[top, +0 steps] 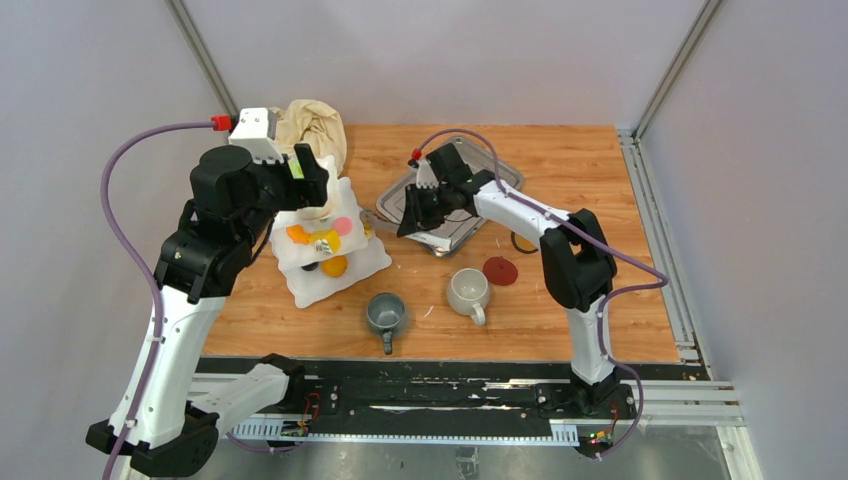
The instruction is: Serve the afternoon tea
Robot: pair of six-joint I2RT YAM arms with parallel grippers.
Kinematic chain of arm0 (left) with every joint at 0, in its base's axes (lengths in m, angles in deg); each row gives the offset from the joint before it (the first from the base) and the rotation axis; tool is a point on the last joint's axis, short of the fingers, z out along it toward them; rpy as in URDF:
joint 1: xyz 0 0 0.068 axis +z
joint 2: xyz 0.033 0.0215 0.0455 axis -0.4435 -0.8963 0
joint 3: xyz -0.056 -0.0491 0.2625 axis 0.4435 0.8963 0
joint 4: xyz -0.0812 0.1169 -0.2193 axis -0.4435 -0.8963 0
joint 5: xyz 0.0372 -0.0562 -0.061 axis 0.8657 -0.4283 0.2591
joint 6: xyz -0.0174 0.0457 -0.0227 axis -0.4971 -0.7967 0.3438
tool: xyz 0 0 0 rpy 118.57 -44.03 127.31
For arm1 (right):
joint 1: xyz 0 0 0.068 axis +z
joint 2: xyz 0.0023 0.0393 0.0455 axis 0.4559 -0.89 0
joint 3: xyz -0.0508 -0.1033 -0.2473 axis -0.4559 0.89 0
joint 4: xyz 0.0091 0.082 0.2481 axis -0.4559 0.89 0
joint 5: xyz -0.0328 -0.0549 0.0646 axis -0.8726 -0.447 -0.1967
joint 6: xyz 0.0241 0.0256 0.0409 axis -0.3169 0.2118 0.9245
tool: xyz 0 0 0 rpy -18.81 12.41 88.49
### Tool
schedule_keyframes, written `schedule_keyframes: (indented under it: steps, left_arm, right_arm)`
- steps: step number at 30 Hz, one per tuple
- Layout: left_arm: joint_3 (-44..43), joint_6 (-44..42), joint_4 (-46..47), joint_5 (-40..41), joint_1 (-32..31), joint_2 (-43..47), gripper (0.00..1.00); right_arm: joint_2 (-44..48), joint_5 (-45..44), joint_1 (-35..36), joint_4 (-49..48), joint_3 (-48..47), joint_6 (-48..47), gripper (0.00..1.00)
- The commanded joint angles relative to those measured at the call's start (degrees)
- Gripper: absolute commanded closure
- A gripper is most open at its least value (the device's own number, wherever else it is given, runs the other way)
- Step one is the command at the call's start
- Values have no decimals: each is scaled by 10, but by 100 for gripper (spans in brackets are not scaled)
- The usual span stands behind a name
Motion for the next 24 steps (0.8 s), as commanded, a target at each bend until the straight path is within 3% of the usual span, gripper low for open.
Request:
schedule_keyframes:
  steps: [1,5,16,24]
  left_arm:
    - [-11,4,7,7,-3,6,14]
    - [-10,5,8,4,-3,4,14]
    - [-14,3,3,7,-3,9,14]
    - [-11,2,2,7,-3,7,14]
  right_arm:
    - [-10,17,27,11,-21,-9,99]
    - [-23,16,34,15,-31,-12,95]
    - [-11,-1,39,20,-30,-23,61]
    - [36,-26,34,22,-12,-31,61]
